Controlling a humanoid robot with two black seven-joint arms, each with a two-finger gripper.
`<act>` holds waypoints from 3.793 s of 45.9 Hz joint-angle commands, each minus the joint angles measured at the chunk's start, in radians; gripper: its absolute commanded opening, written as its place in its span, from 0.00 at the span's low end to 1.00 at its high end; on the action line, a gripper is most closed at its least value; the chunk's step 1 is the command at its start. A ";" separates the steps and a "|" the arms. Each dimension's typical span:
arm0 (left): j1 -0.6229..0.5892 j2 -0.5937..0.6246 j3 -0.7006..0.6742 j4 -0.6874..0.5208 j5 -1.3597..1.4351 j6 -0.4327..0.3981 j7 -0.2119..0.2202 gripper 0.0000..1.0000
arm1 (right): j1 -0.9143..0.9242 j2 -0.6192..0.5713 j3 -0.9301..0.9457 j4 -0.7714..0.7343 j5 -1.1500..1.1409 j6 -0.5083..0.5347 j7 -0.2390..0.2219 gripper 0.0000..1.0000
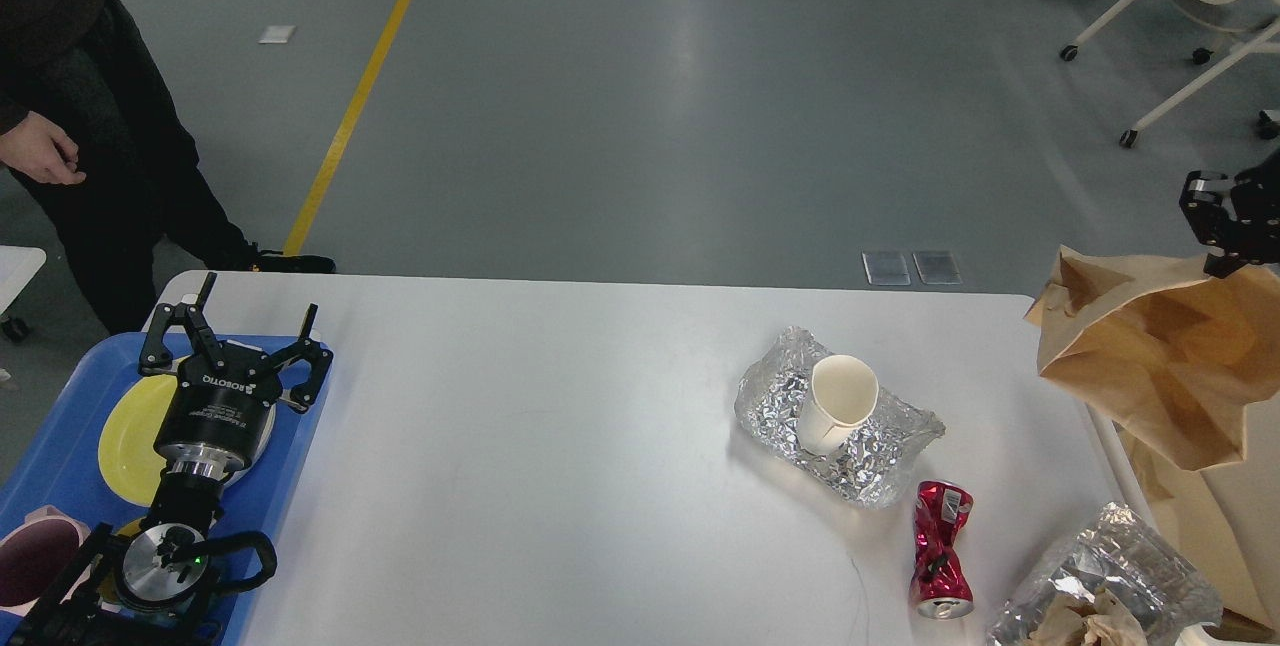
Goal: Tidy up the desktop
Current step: 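Carry the folded paper bag into the white bin, then open the right gripper in the bin to release the bag, then move the right gripper over the white paper cup on the foil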
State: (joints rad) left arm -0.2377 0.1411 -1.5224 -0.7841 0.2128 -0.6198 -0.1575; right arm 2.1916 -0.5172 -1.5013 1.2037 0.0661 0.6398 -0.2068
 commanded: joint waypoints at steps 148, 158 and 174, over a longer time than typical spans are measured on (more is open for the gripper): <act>0.000 0.000 -0.001 0.000 -0.001 0.000 0.000 0.96 | 0.325 0.118 0.179 0.396 -0.028 0.196 -0.003 1.00; 0.000 0.000 -0.001 0.000 -0.001 0.000 0.000 0.96 | 0.505 0.233 0.243 0.540 -0.005 0.201 -0.003 1.00; 0.000 0.000 0.001 0.000 0.000 0.000 0.001 0.96 | 0.494 0.276 0.253 0.505 0.008 0.166 0.003 1.00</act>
State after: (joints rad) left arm -0.2378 0.1411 -1.5231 -0.7838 0.2119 -0.6197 -0.1573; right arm 2.6985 -0.2470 -1.2507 1.7365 0.0727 0.8178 -0.2047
